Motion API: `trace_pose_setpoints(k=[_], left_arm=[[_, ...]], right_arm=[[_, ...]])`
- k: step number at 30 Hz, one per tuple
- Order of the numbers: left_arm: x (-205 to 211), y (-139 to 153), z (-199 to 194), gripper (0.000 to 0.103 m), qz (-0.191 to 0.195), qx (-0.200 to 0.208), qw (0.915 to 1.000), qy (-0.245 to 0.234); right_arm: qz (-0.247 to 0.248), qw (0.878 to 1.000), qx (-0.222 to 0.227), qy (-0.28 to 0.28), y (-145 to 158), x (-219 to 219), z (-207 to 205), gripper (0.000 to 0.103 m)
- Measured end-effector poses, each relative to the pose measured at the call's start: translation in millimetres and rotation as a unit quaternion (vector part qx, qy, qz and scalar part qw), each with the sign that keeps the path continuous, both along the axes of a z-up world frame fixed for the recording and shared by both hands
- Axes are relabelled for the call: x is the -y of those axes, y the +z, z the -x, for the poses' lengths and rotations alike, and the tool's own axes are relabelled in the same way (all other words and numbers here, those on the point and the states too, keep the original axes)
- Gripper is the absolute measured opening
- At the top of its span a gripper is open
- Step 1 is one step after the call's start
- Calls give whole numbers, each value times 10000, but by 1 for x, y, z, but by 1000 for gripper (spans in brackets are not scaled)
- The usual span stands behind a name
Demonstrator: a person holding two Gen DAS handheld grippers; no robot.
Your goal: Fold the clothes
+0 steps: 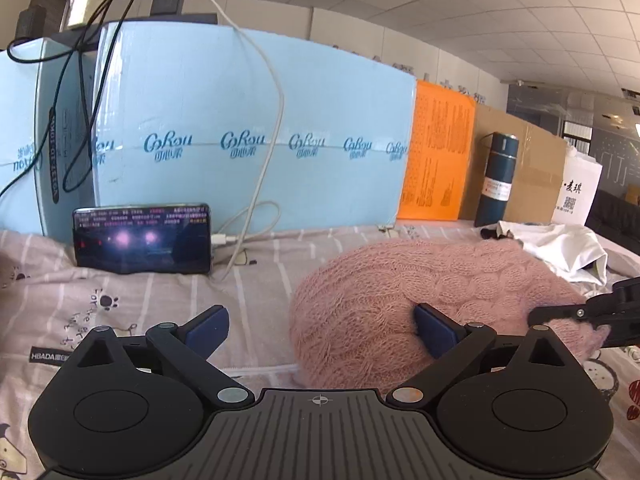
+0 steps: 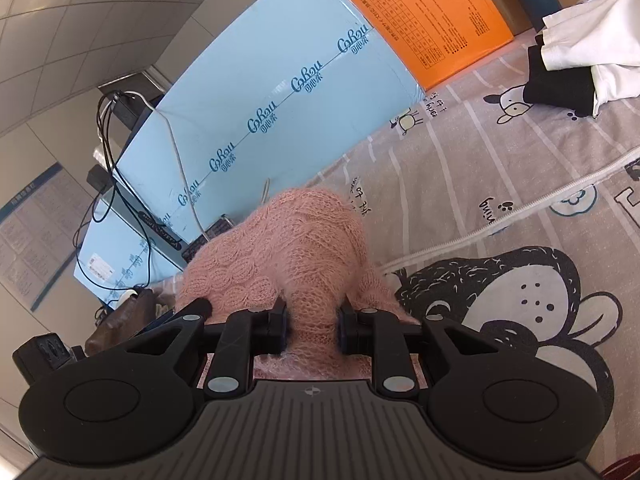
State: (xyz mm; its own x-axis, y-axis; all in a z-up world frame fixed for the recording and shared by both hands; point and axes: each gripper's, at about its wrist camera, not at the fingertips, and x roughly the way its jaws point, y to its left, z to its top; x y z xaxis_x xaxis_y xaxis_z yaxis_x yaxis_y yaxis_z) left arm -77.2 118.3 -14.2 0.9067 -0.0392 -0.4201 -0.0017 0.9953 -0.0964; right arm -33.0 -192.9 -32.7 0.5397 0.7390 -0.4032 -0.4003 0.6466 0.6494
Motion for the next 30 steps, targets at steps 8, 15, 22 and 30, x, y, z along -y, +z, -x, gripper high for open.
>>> trace_pose_setpoints(k=[8,15,22,30], left_arm=[[-10,-11,-8,103,303,-354,9989,58],[-33,-8,5,103,1527,-353,9876,-70],[-54,-23,9,103,3079,-781,9482,-1],[-44,-26,9,103,3293,-827,9396,-436]], right_arm=[[607,9973,281,-313,-15,-20,-2,36],[661,9948,417,-659,-7,-10,8,77],[329,9953,-249,-876,-13,3,10,86],[302,9964,-449,-653,-13,-25,6,92]])
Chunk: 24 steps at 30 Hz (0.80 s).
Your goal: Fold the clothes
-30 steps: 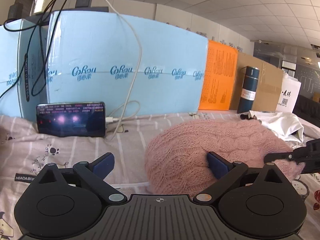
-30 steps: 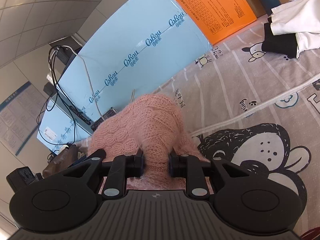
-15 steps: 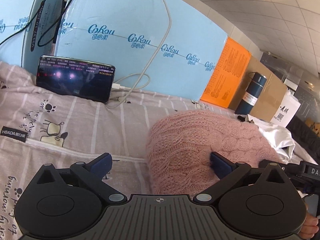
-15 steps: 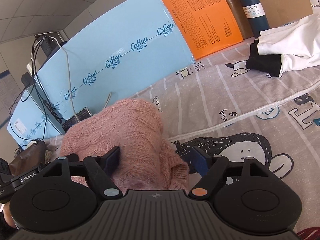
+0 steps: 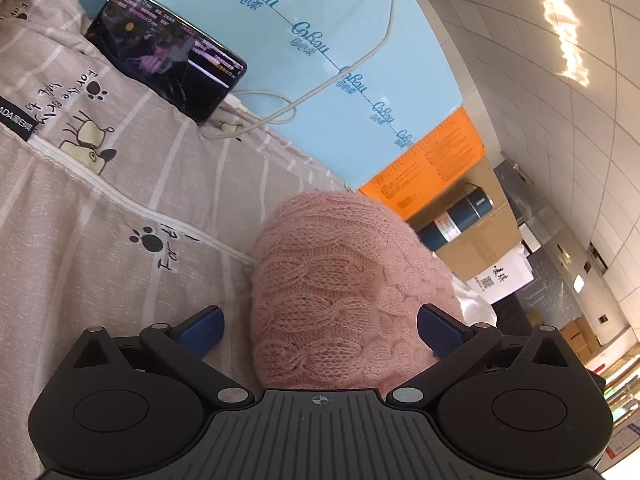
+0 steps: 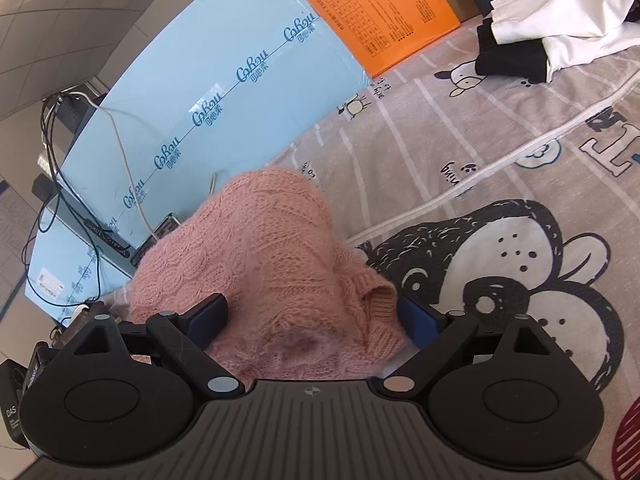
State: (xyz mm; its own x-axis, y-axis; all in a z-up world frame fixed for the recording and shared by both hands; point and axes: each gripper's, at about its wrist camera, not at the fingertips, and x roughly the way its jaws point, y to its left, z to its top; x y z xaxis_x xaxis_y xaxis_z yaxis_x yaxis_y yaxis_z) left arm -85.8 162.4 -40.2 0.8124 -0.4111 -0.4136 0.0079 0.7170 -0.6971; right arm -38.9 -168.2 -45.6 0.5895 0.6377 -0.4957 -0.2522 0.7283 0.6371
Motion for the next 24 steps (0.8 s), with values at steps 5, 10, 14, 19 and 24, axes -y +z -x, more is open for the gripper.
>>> trace_pose_setpoints(k=[5,10,14,19,24], left_arm=[[9,-1,-1,102,-212,144,9996,-111],[1,-2,3,68,-165,384,9990,137],[4,2,6,56,-298,610,9976,97],[39,14,3,53,-1096,759,9911,-65],[88,29,-21,53,-1429,755,9865,-275]], right_arm=[[-231,9992,-70,309,-2,-23,0,71],[-404,9979,179,470,3,-26,4,49],[-689,9960,213,532,7,-12,3,45],[-910,9939,283,564,11,12,5,44],[-735,9940,717,377,23,49,3,44]])
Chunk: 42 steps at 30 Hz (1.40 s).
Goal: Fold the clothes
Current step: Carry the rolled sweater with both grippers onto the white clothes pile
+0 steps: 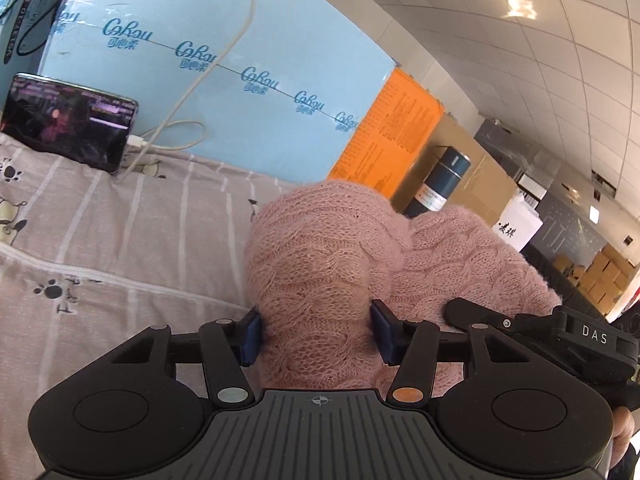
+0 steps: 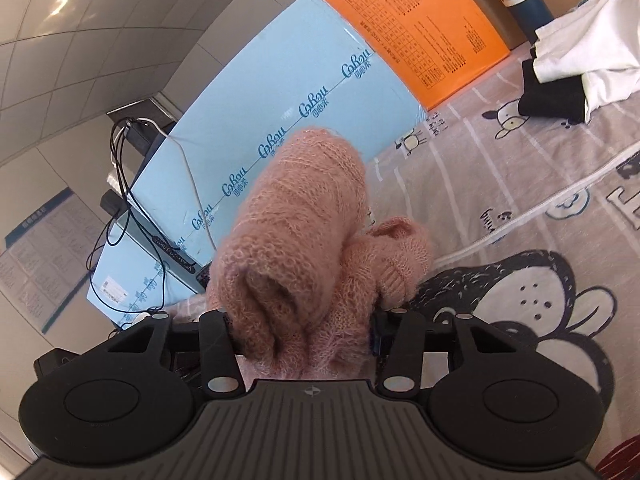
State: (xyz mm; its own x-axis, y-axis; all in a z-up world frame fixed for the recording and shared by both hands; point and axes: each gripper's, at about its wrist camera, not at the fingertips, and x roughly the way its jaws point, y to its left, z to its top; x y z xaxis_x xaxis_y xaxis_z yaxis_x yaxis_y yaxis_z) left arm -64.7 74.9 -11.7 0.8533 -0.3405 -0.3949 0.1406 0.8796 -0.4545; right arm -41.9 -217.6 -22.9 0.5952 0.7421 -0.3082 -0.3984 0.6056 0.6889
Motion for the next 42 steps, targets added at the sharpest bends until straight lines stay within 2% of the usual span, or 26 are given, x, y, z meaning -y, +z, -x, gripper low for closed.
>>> trace_pose_setpoints(k=[6,11,15,18,22,24,28,32,33,35,37,40,42], left_arm=[[77,5,-45,53,-464,46,9975,-533],[132,10,-79,53,-690,196,9941,-817],[169,20,-110,52,-885,482,9919,-772],[191,33,-136,52,-1019,817,9899,-556],[202,43,-162,52,-852,1064,9899,-379],[207,44,-174,52,-743,1131,9901,-369],[233,33,-193,52,-939,1256,9870,-344],[258,21,-210,52,-1207,1308,9839,-147],[262,17,-213,53,-1333,1331,9821,-72],[268,9,-217,64,-1578,1321,9786,21],[270,-1,-218,83,-1690,1219,9779,152],[268,-10,-225,96,-1724,1001,9798,171],[264,-11,-228,100,-1662,925,9816,168]], right_arm=[[163,9979,216,-583,0,67,-10,44],[265,9928,333,-1119,8,110,-29,44],[423,9852,608,-1543,26,129,-52,44],[375,9801,538,-1872,46,134,-81,44],[351,9704,1012,-2166,58,137,-109,44],[232,9651,1250,-2288,53,143,-119,44],[166,9555,1366,-2609,32,165,-132,45],[511,9422,1233,-3073,19,178,-141,45],[587,9392,1191,-3167,17,180,-144,46],[749,9333,1066,-3347,13,182,-149,47],[1032,9268,880,-3501,8,180,-157,51],[1498,9160,491,-3689,-4,178,-174,59],[1703,9117,391,-3718,-11,176,-180,60]])
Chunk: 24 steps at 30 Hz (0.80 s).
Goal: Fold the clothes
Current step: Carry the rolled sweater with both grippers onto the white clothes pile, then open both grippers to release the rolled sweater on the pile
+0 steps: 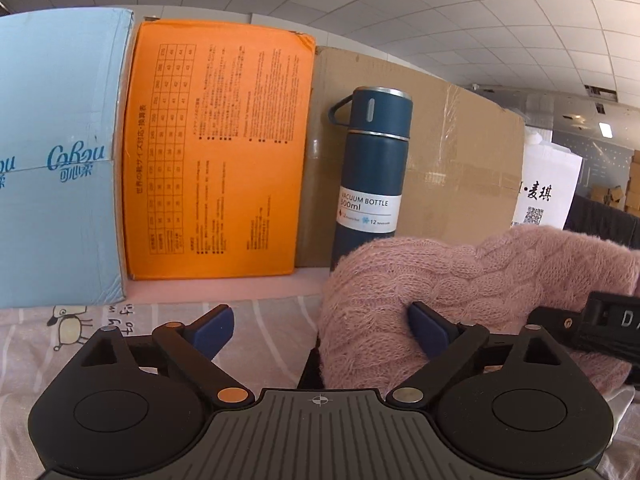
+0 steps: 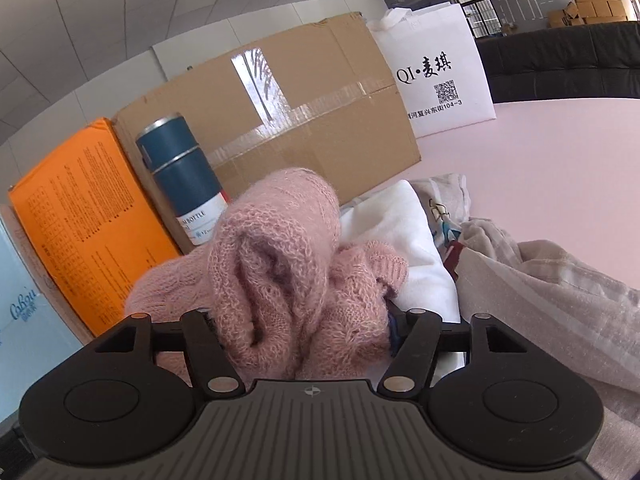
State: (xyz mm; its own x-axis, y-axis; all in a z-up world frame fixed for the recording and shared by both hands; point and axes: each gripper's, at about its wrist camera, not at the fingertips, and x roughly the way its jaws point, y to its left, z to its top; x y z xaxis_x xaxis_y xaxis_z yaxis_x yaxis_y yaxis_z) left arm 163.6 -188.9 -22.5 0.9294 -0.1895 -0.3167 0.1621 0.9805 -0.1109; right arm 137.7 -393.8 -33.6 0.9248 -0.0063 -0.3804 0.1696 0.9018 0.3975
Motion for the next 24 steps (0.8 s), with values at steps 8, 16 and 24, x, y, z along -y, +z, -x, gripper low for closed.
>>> trace_pose_setpoints(k=[8,16,24], left_arm=[[-24,17,38,101,-50,-92,9999,-7],[-91,39,106,103,381,-445,9981,-191],[-132,66,152,103,211,-76,9995,-215]], right_arm=[[675,9977,-16,-116,-13,-14,-3,65],[691,9975,98,-49,-11,-15,0,87],[711,9888,1116,-684,3,-18,45,103]])
